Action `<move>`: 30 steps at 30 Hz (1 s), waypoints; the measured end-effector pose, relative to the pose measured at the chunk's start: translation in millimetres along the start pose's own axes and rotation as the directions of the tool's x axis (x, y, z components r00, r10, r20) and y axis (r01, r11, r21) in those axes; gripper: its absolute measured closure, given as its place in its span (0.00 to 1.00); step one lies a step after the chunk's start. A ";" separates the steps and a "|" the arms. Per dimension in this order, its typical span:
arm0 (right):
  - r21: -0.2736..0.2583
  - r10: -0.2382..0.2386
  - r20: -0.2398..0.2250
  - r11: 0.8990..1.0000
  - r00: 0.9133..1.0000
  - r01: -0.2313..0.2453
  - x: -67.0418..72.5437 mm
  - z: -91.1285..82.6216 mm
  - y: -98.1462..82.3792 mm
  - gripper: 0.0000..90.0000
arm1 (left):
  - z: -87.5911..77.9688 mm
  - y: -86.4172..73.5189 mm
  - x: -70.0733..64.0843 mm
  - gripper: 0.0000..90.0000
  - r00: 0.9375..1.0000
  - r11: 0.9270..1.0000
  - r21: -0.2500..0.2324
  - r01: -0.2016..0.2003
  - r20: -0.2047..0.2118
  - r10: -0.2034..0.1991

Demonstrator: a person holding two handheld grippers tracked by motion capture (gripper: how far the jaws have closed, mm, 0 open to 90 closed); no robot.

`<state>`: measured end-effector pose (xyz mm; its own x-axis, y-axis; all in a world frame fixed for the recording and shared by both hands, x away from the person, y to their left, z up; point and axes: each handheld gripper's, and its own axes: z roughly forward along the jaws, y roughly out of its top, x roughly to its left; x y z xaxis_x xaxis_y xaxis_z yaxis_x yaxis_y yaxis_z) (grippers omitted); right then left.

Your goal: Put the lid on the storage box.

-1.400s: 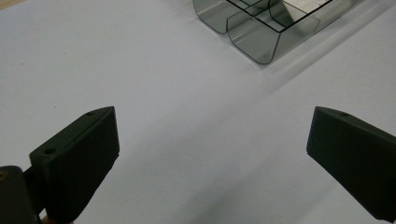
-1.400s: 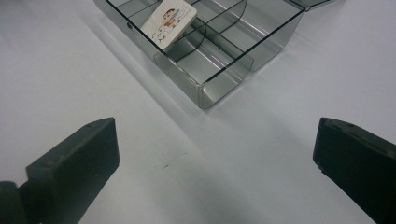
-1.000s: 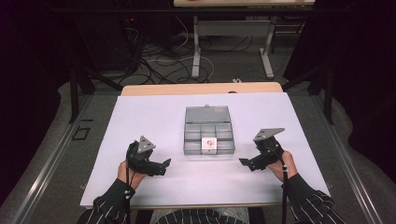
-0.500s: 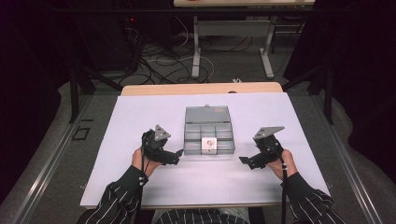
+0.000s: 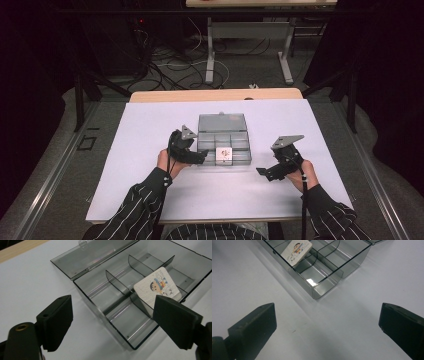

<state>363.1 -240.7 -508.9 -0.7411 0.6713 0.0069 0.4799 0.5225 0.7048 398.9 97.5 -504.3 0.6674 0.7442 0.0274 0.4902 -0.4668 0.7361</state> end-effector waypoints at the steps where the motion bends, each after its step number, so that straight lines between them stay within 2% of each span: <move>1: -0.007 0.009 0.001 1.000 1.000 -0.009 0.6 1.1 -0.1 0.01 | 2.0 0.4 -0.4 0.29 1.000 1.000 0.000 0.009 0.008 -0.009; 7: 0.012 -0.004 -0.001 1.000 1.000 0.004 -0.2 4.0 1.5 0.02 | 13.4 2.1 -2.2 0.46 0.999 1.000 -0.005 0.014 0.038 -0.014; 14: 0.020 -0.011 -0.005 1.000 1.000 0.011 1.4 6.2 2.6 0.02 | 25.7 3.2 -5.8 0.59 0.997 1.000 0.009 0.017 0.073 -0.018; 23: 0.016 -0.019 0.005 1.000 1.000 0.019 -0.3 6.5 2.8 0.02 | 40.9 6.3 -9.9 0.69 0.994 0.999 0.026 0.027 0.107 -0.030; 25: 0.013 -0.019 0.011 1.000 1.000 0.019 -1.0 6.9 2.9 0.02 | 44.1 5.5 -10.5 0.71 0.993 0.999 0.034 0.035 0.110 -0.039; 27: -0.002 -0.013 -0.004 1.000 1.000 0.013 -1.6 8.2 2.5 0.02 | 46.0 5.1 -10.5 0.73 0.994 0.999 0.036 0.034 0.106 -0.038; 30: 0.010 -0.019 0.008 1.000 1.000 0.019 -1.1 7.5 3.0 0.02 | 48.1 4.8 -9.9 0.75 0.993 0.999 0.035 0.032 0.109 -0.035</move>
<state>368.8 -235.9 -512.1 -0.7463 0.6655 -0.0120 0.4706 0.5402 0.6977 421.6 64.9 -533.6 0.7069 0.7036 -0.0726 0.5306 -0.4596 0.7122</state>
